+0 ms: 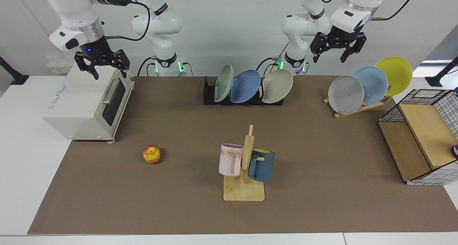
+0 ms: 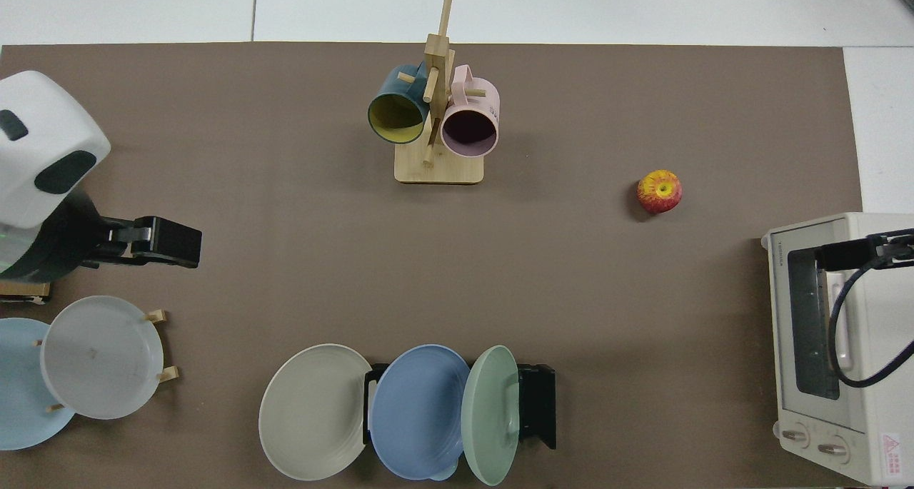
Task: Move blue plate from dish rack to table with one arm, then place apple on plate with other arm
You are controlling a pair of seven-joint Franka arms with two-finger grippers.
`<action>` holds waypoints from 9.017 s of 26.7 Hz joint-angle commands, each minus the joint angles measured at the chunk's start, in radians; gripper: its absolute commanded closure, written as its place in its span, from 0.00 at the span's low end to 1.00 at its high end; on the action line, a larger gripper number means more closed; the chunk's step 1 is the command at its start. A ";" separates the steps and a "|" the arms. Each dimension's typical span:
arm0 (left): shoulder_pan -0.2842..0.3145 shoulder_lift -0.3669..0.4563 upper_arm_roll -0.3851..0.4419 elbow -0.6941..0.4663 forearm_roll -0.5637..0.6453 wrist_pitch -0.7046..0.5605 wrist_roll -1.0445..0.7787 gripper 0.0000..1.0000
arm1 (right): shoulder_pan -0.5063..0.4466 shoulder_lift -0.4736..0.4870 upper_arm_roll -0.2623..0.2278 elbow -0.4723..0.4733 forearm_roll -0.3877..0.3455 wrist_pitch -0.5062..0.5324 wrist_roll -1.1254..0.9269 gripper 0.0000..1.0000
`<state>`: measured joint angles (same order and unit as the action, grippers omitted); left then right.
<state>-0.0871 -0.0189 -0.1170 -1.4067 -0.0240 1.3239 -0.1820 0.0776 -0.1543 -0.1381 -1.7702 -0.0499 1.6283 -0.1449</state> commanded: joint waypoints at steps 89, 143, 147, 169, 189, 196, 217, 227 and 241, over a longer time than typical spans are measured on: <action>-0.276 -0.251 -0.214 -1.040 -0.234 0.709 -0.077 1.00 | 0.090 0.544 0.009 -0.155 0.107 0.851 -0.008 0.00; 0.112 0.194 -0.201 -0.696 -0.584 0.817 0.332 1.00 | 0.119 0.569 0.008 -0.123 0.160 0.884 -0.033 1.00; 0.104 0.229 -0.204 -0.695 -0.584 0.851 0.329 1.00 | 0.125 0.541 0.006 -0.091 0.171 0.828 -0.028 1.00; 0.089 0.119 -0.208 -0.514 -0.125 0.663 0.101 0.16 | 0.125 0.231 0.003 -0.141 0.150 0.478 -0.026 1.00; 0.124 -0.181 -0.196 -0.471 -0.044 0.400 0.102 0.00 | 0.593 0.309 0.000 -0.140 0.139 0.602 0.674 1.00; 0.127 -0.179 -0.194 -0.465 -0.042 0.411 0.059 0.00 | 0.720 0.418 0.000 -0.129 0.140 0.741 0.840 1.00; 0.182 -0.099 -0.188 -0.341 0.036 0.347 0.179 0.00 | 0.763 0.524 0.003 -0.138 0.142 0.864 0.884 0.88; 0.179 0.019 -0.194 -0.147 0.056 0.245 0.239 0.00 | 0.766 0.526 0.003 -0.153 0.143 0.863 0.897 0.40; 0.142 -0.001 -0.187 -0.159 0.036 0.233 0.240 0.00 | 0.763 0.526 0.003 -0.152 0.159 0.857 0.906 0.01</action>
<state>0.0678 -0.0174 -0.3143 -1.5865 0.0043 1.5906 0.0528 0.8457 0.3741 -0.1390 -1.9137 0.0969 2.4630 0.7363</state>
